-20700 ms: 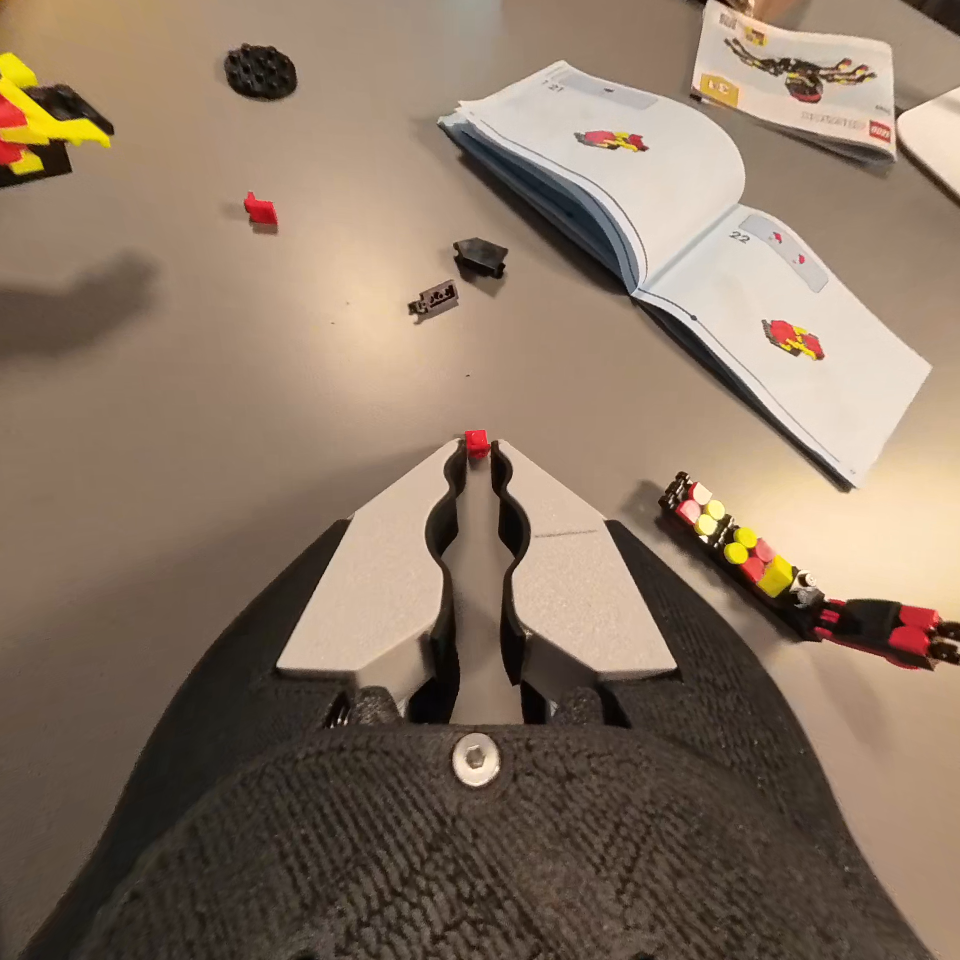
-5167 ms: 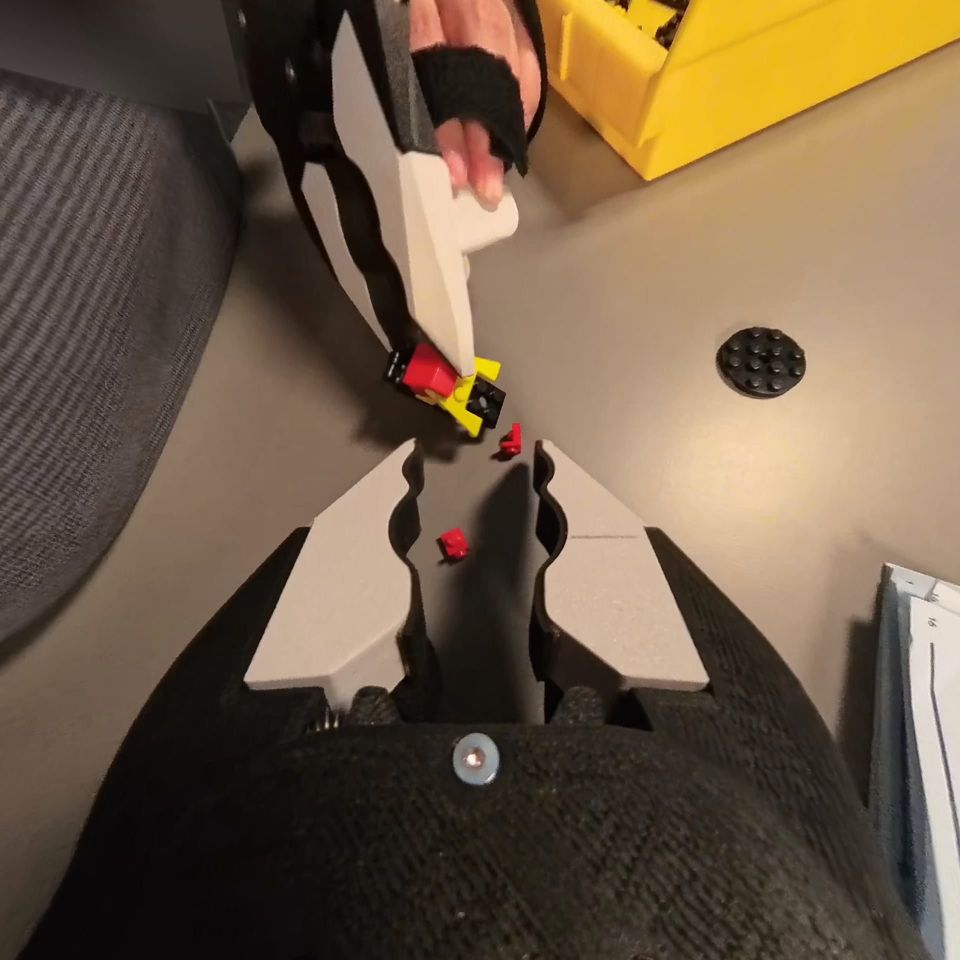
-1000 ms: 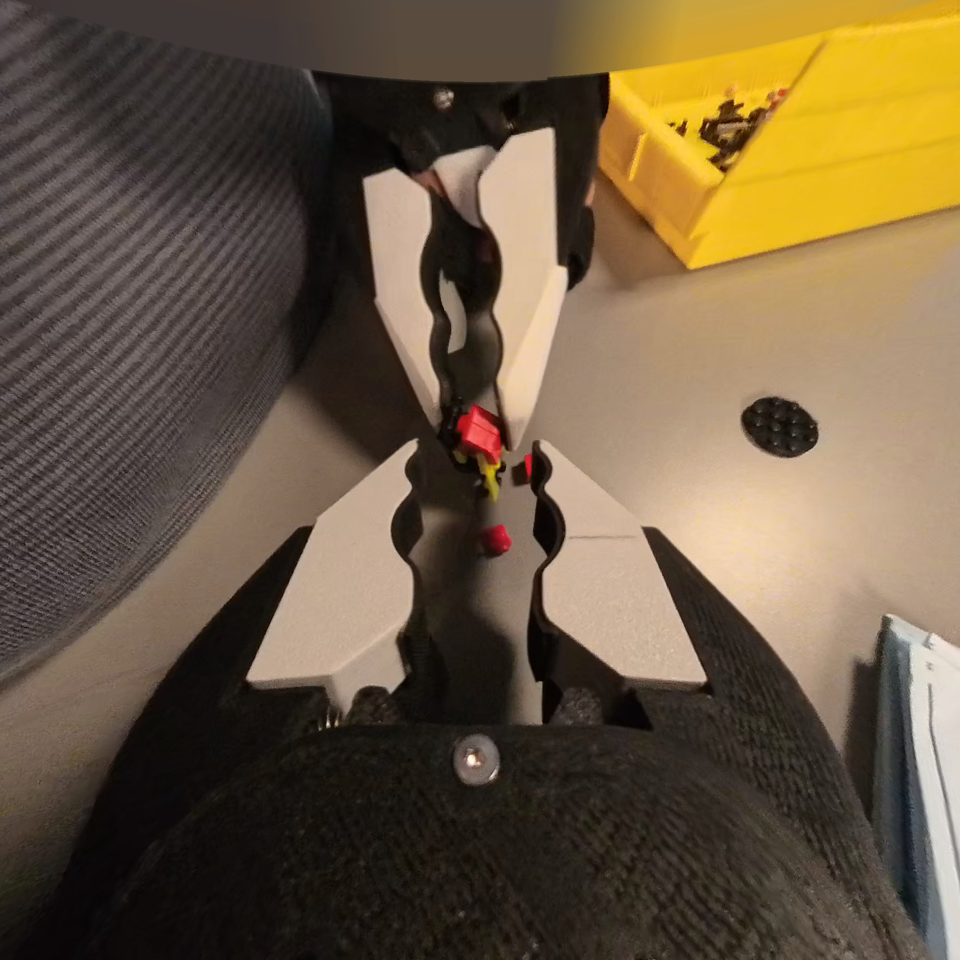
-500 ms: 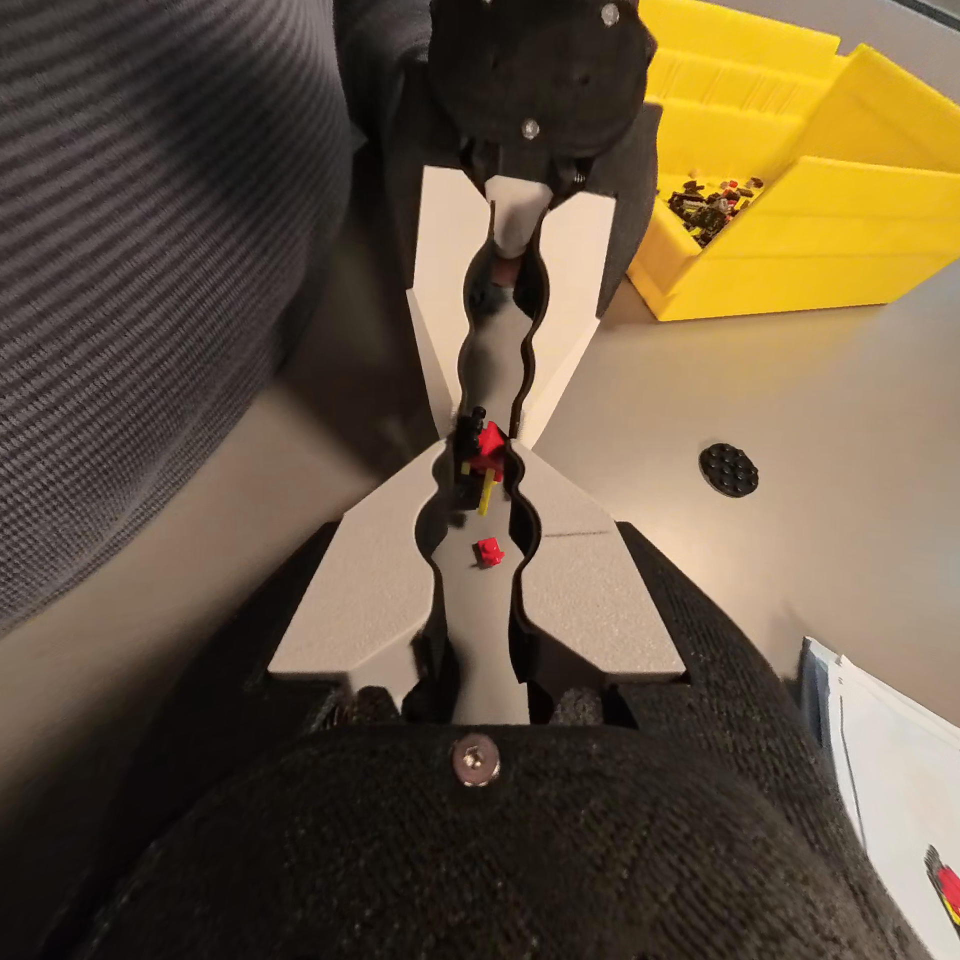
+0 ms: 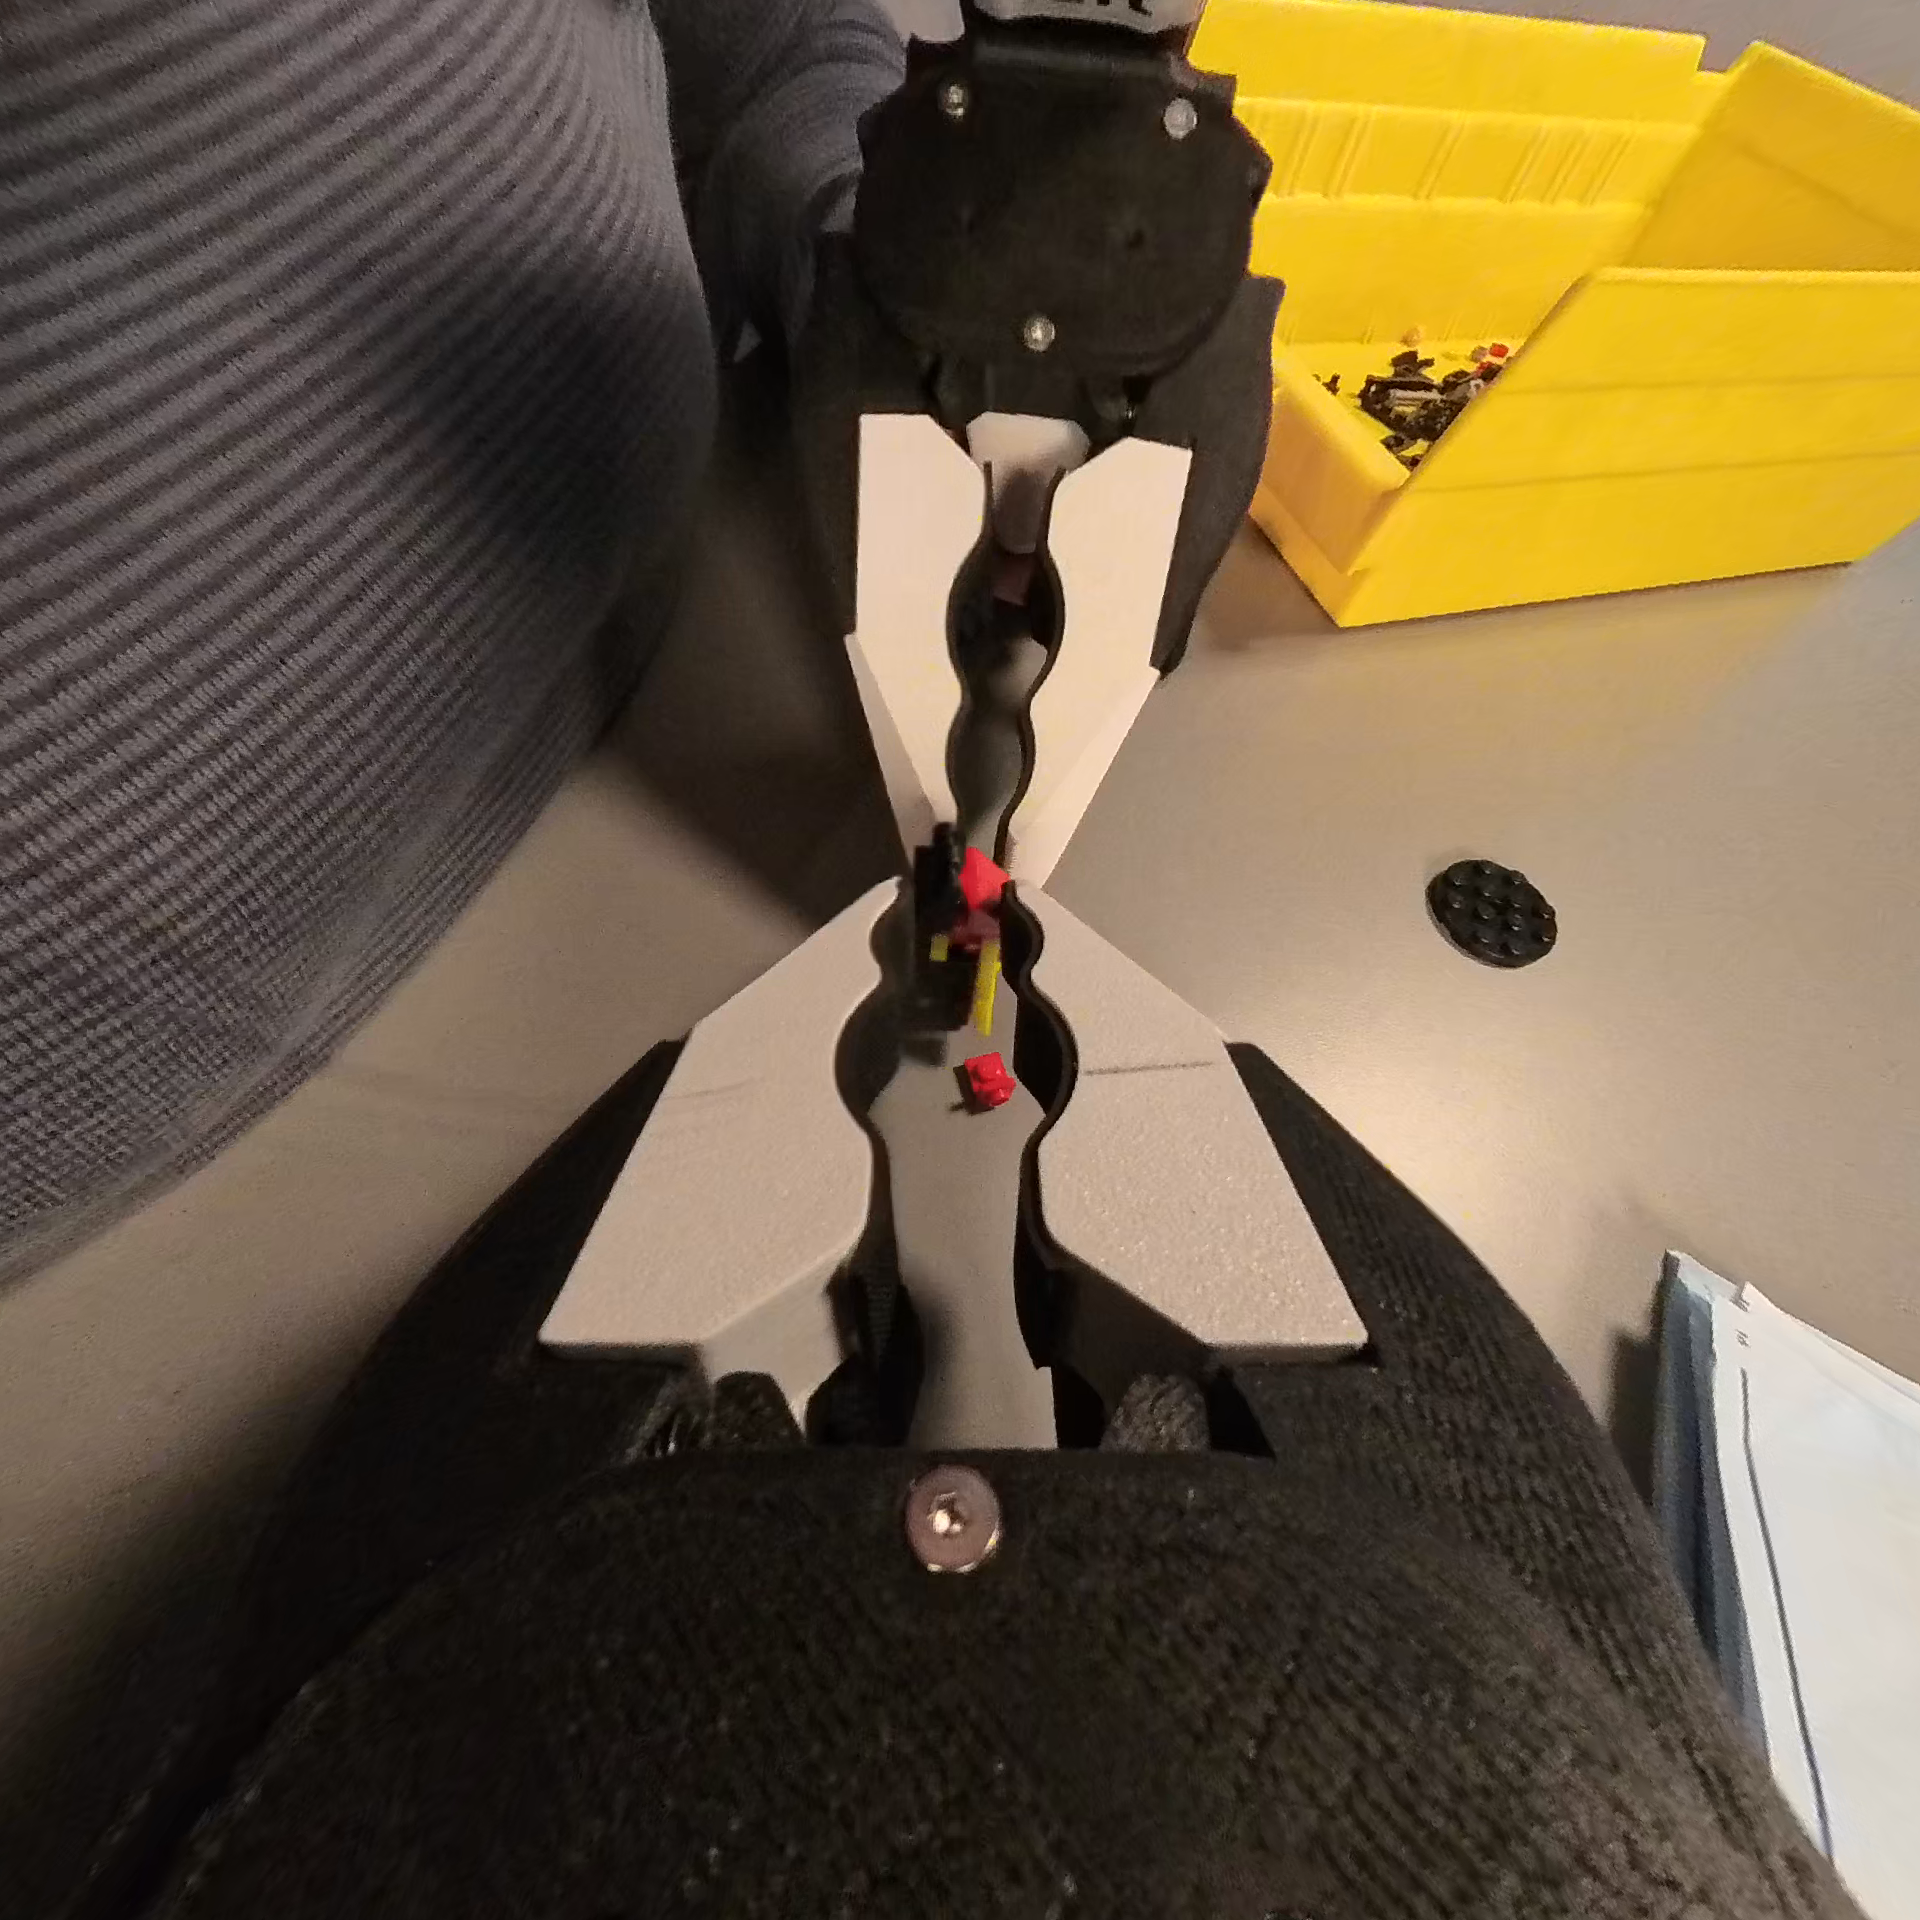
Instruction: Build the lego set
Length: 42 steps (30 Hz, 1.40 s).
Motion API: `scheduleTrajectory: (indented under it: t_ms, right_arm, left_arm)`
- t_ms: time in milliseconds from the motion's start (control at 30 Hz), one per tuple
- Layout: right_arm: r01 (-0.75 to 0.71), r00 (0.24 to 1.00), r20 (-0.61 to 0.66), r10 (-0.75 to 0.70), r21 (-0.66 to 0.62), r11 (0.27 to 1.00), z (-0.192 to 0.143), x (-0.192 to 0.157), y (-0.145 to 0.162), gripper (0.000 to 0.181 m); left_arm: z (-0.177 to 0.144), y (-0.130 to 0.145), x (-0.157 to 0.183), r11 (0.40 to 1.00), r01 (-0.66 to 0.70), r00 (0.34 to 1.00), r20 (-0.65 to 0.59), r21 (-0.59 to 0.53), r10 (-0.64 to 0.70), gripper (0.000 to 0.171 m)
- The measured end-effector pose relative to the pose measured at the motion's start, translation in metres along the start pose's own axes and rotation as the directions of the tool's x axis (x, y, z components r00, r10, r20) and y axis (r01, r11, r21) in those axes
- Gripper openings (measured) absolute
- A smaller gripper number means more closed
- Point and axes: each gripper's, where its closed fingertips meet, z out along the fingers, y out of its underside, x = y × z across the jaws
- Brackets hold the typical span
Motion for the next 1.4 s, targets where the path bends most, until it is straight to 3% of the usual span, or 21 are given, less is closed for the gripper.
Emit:
scheduleTrajectory:
  t_ms: [267, 367, 467, 867, 1400]
  right_arm:
    - [0.005, 1.000, 0.002, -0.005, -0.039, 0.999, 0.003, 0.000, 0.005, 0.017]
    - [0.019, 1.000, -0.010, -0.019, -0.044, 0.999, -0.001, 0.002, 0.007, 0.017]
    - [0.018, 1.000, 0.003, -0.018, -0.029, 0.999, -0.005, 0.001, 0.008, 0.017]
    - [0.166, 0.986, 0.001, -0.166, -0.031, 0.986, 0.003, -0.008, 0.005, 0.017]
    - [0.166, 0.986, -0.024, -0.167, -0.038, 0.985, 0.005, -0.003, 0.005, 0.016]
  left_arm:
    - [-0.001, 0.000, 0.000, 1.000, -0.023, 1.000, 0.008, -0.006, 0.023, 0.005]
    - [-0.006, 0.000, -0.002, 1.000, -0.010, 1.000, 0.014, -0.003, 0.010, 0.025]
    - [-0.008, 0.004, -0.006, 0.999, 0.029, 1.000, 0.004, -0.012, -0.029, 0.031]
    - [-0.006, 0.013, 0.002, 0.996, 0.084, 0.992, -0.087, -0.031, -0.087, 0.026]
    - [0.001, 0.011, 0.004, 0.997, 0.059, 0.995, -0.077, -0.041, -0.062, 0.034]
